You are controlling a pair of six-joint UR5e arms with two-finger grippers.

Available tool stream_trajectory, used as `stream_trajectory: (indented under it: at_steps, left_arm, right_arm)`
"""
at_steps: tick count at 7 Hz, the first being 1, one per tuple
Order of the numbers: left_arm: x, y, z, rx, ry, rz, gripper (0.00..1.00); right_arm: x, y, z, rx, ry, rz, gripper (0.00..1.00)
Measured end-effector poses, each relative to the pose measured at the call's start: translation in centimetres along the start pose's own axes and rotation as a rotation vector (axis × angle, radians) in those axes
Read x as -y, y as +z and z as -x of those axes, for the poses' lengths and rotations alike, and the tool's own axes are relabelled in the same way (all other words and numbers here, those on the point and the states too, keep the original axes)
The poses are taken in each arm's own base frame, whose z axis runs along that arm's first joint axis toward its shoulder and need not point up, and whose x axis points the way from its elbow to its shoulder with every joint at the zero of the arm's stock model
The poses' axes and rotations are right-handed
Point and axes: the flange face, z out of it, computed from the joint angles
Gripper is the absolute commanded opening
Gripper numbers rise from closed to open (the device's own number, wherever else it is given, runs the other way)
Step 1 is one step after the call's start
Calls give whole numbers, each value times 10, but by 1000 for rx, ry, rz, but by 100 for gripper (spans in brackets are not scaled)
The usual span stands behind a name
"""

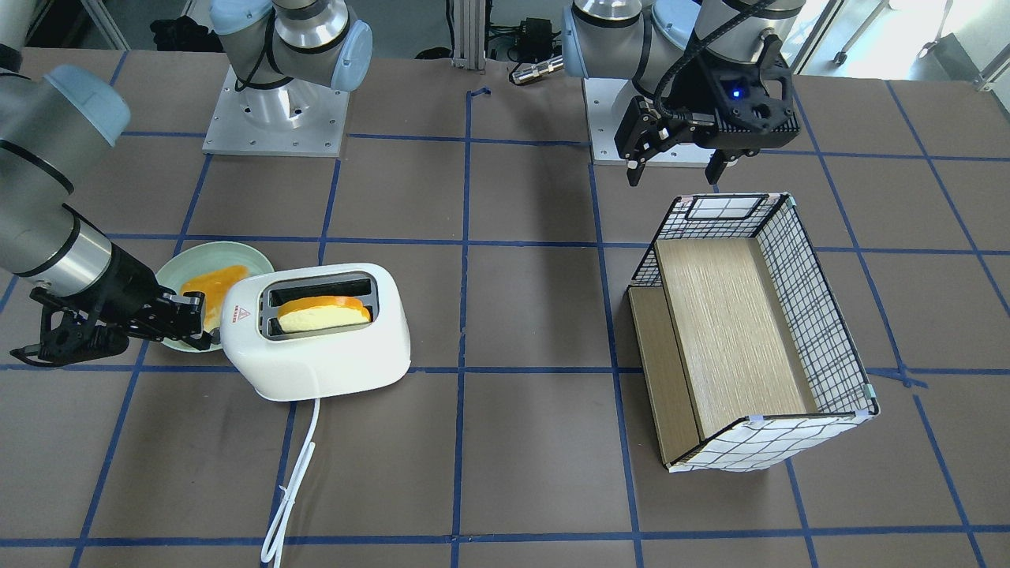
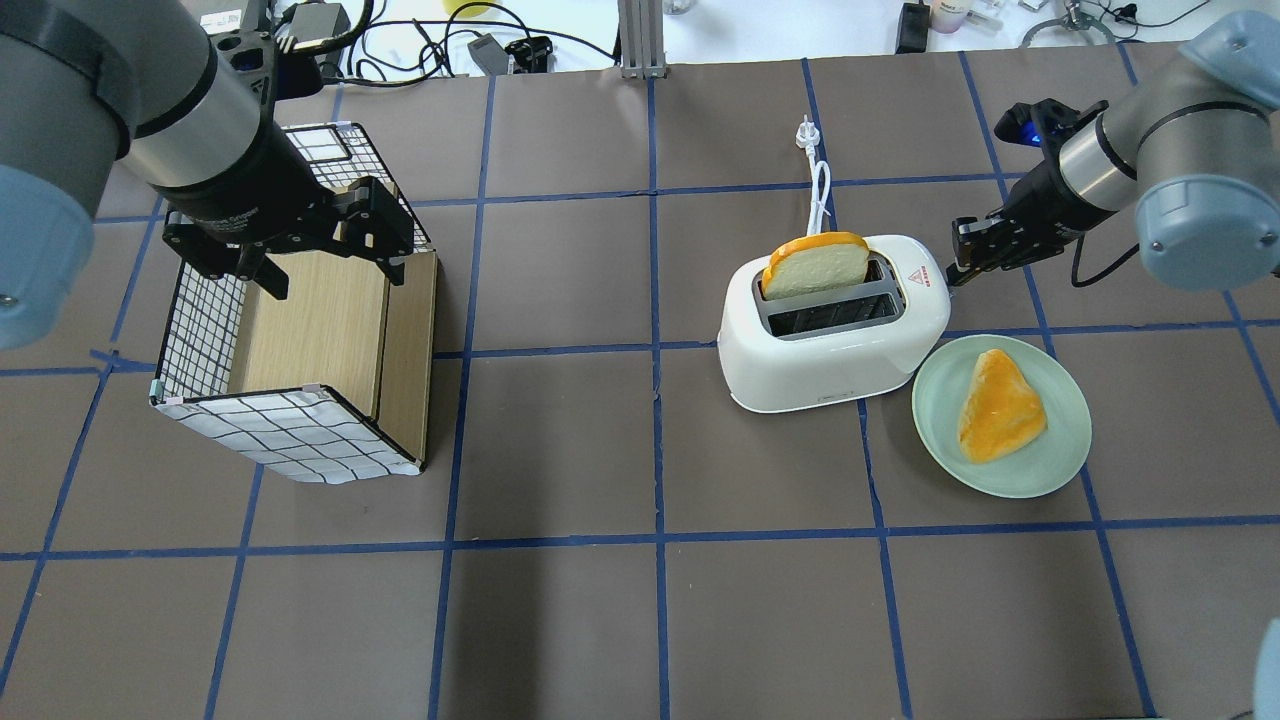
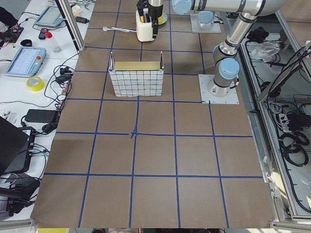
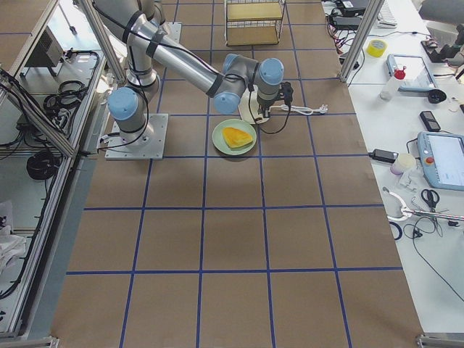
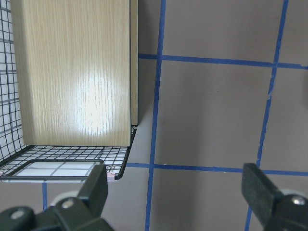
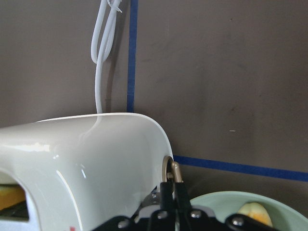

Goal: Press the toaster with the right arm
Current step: 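Lift the right gripper off the lever and back above the toaster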

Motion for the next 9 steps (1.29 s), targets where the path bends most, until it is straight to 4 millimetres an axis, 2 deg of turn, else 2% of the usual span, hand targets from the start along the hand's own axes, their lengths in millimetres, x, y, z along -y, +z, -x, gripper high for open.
stream_trajectory:
  at_steps: [3, 6, 8, 9]
  left_arm:
    - [0, 0, 0, 0, 0, -1, 100]
    - [0, 0, 0, 1, 0, 0, 100]
    - [0, 0, 0, 0, 0, 0, 100]
    - [0, 0, 0, 0, 0, 0, 100]
  right_arm:
    - [-9, -40, 11, -79, 10, -38, 100]
    - [-33, -100, 31, -187, 29, -4, 100]
    - [-33, -136, 47, -193, 85, 38, 100]
    - [-31, -143, 62, -195, 94, 46, 100]
